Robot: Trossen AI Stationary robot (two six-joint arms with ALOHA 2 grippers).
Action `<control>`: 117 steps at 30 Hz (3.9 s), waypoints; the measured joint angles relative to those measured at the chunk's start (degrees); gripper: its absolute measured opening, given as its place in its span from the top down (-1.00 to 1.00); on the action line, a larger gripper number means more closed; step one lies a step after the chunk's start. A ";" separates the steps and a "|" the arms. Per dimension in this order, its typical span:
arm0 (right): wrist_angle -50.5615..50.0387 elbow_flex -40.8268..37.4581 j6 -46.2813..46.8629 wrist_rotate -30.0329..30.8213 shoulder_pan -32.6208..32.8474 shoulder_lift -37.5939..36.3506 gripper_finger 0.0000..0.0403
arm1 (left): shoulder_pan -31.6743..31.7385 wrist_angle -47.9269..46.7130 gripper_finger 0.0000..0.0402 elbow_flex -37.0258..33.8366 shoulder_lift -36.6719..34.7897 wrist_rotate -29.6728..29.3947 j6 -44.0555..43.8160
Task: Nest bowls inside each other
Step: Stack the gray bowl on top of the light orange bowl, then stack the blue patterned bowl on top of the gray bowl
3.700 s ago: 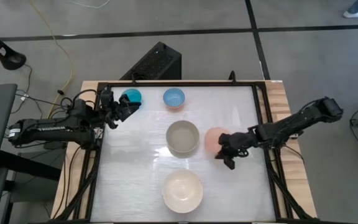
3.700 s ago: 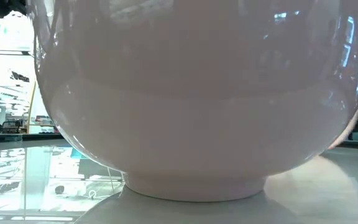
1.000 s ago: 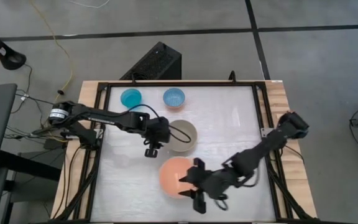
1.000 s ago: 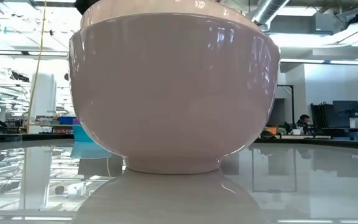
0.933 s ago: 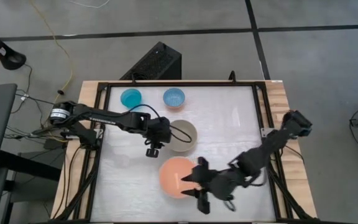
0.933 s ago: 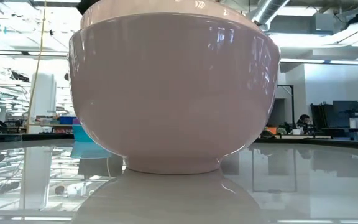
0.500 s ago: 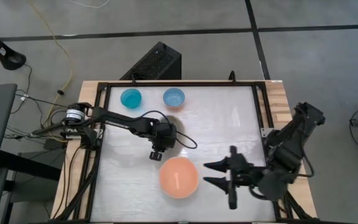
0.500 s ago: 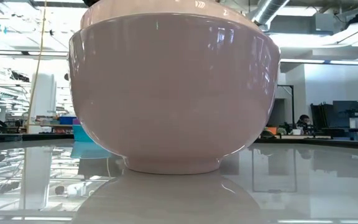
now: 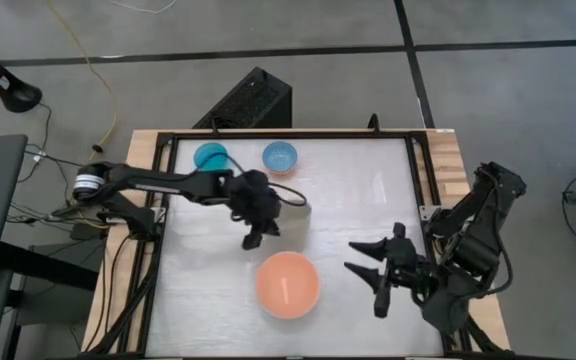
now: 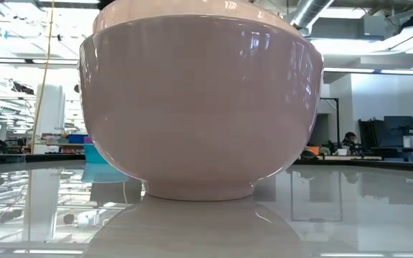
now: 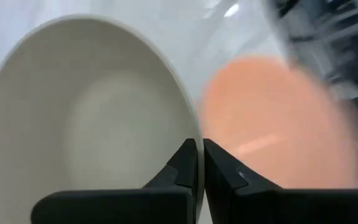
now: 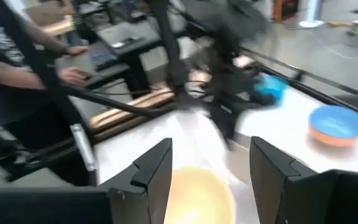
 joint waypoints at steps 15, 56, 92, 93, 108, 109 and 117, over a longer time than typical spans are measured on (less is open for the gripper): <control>-37.32 0.00 34.96 3.78 -2.48 0.00 0.11 | -21.02 5.12 1.00 0.09 -6.08 -14.02 -12.79; 12.10 -19.11 -28.90 -42.97 -50.75 -1.99 0.19 | -28.18 -7.85 0.28 17.66 18.06 -29.52 -16.78; 49.19 -19.28 -59.65 -95.68 -78.34 24.69 0.20 | -9.80 -28.26 0.09 17.68 -21.15 -50.87 -17.92; 48.52 -17.69 -60.05 -95.65 -78.84 26.02 0.20 | -9.64 -28.58 0.09 17.68 -21.18 -50.80 -18.39; 18.53 5.80 -73.14 -88.10 -80.79 41.96 0.22 | -9.53 -30.18 0.09 17.66 -21.16 -51.55 -21.60; 16.92 6.68 -73.20 -87.72 -80.81 42.87 0.26 | -9.53 -30.18 0.09 17.66 -21.16 -51.84 -21.66; 8.87 9.97 -74.87 -89.88 -80.87 44.72 0.94 | -9.53 -31.13 0.09 17.66 -21.16 -54.57 -21.72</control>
